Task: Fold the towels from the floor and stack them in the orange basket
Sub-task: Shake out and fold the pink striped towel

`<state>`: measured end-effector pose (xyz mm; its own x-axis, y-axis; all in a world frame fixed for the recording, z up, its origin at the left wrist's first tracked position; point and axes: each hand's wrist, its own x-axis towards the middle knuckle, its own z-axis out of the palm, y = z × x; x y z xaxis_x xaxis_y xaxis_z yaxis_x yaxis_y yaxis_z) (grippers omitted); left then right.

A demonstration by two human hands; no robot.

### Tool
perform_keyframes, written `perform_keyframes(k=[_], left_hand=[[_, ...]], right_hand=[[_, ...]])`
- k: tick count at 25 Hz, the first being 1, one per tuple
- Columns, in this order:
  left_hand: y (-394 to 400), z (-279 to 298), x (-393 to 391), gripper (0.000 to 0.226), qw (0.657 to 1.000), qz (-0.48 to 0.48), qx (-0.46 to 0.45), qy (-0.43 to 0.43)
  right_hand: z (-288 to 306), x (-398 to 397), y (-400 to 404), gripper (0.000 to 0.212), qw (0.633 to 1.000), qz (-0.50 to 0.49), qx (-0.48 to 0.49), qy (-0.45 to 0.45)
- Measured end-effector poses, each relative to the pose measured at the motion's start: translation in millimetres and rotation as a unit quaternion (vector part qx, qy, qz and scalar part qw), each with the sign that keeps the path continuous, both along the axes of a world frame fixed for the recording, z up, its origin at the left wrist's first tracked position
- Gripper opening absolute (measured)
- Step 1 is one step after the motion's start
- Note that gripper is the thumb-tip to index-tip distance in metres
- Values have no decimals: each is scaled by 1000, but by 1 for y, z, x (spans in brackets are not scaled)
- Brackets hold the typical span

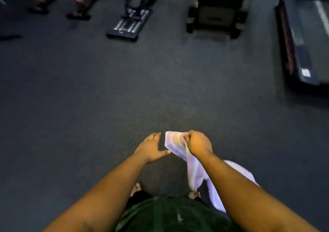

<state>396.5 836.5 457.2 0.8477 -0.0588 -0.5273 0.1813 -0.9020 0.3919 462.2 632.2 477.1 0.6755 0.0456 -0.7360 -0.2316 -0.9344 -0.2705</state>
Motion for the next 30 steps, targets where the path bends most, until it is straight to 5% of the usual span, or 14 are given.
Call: perform_keyframes(k=[8, 18, 30], left_hand=[[221, 36, -88, 106, 976, 202, -21, -78], [470, 107, -206, 105, 916, 365, 7, -167], [733, 138, -296, 98, 844, 503, 59, -177]], right_hand=[[62, -15, 257, 38, 982, 160, 0, -99], [120, -62, 549, 29, 918, 244, 182, -253], [119, -116, 886, 29, 854, 351, 322, -207]])
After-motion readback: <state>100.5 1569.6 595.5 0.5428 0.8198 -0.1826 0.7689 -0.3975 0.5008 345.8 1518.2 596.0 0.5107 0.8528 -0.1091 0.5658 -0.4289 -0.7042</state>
